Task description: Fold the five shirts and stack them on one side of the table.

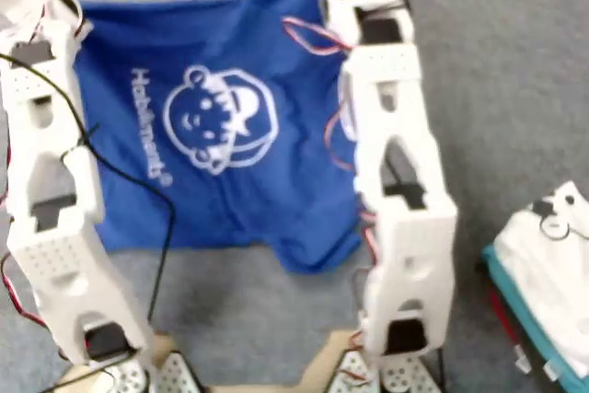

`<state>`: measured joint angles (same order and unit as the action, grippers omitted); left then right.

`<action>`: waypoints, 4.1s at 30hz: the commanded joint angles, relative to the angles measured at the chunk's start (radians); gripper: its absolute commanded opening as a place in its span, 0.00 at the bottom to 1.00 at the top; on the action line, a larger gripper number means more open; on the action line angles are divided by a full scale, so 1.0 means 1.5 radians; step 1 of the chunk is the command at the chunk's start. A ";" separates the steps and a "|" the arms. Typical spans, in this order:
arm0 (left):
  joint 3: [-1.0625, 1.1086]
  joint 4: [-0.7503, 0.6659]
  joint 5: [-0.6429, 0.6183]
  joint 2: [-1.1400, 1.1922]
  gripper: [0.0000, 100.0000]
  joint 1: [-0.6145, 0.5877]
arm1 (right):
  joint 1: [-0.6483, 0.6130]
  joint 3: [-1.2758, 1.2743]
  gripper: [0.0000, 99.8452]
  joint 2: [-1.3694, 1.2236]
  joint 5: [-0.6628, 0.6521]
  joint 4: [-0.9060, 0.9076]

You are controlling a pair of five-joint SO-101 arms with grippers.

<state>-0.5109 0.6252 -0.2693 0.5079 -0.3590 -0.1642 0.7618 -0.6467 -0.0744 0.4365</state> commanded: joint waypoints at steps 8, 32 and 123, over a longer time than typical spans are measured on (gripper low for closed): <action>-0.136 0.266 0.038 0.001 0.02 -0.005 | 0.020 0.345 0.00 0.004 0.051 0.489; -0.199 0.688 0.174 -0.083 0.02 -0.005 | -0.044 0.170 0.00 0.257 -0.064 0.900; 0.529 0.194 0.009 -0.494 0.02 0.016 | 0.039 -0.366 0.01 0.294 0.024 0.588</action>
<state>0.2716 1.0579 -0.2355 -0.2777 -0.3744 -0.0813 0.0499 -0.0806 -0.0667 1.3326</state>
